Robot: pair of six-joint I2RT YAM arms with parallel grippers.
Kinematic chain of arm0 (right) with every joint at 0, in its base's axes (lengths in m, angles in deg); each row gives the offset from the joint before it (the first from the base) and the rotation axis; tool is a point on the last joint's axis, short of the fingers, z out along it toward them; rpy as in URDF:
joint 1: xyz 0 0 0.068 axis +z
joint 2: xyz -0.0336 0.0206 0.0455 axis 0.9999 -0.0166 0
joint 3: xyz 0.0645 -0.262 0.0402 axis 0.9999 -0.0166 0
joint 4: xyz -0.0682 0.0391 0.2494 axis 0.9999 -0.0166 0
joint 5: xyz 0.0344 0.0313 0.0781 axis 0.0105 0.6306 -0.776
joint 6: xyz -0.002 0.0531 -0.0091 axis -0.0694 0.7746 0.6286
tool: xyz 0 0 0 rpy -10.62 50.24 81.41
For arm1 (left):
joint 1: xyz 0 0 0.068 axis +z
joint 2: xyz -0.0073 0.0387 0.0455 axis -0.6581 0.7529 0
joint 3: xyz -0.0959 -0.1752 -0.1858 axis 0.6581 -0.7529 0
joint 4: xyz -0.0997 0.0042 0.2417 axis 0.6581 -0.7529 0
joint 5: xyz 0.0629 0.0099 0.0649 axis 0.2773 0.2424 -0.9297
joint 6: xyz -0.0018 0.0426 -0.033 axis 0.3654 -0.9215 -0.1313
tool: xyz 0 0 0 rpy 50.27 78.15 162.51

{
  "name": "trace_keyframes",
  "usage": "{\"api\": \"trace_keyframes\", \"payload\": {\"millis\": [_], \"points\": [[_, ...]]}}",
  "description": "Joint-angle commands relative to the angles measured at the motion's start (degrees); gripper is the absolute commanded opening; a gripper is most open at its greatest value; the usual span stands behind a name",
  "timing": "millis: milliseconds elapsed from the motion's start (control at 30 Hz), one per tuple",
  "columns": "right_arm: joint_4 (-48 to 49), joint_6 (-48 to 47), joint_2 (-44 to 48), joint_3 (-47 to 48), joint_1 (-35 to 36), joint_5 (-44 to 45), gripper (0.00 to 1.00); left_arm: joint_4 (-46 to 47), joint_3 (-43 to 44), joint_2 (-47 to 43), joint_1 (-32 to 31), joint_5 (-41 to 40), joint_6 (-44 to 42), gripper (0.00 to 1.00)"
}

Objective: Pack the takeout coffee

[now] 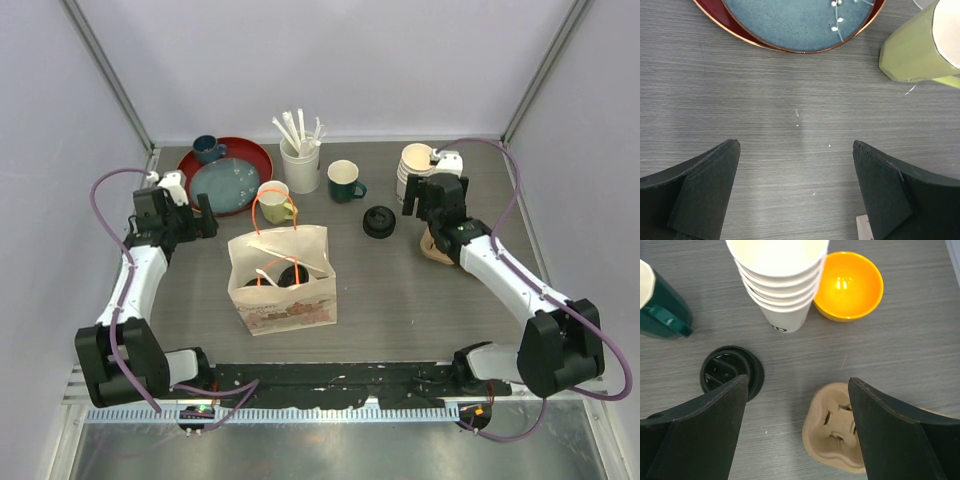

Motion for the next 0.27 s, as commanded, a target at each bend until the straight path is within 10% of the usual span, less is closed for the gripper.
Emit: {"api": "trace_keyframes", "payload": {"millis": [0, 233], "points": [[14.26, 3.64, 4.89, -5.42, 0.22, 6.94, 0.86, 9.33, -1.78, -0.29, 0.33, -0.38, 4.36, 1.0], [17.52, 4.08, 4.89, -9.12, 0.22, 6.76, 0.86, 9.95, -2.49, 0.41, 0.33, 1.47, 6.12, 1.0]]}}
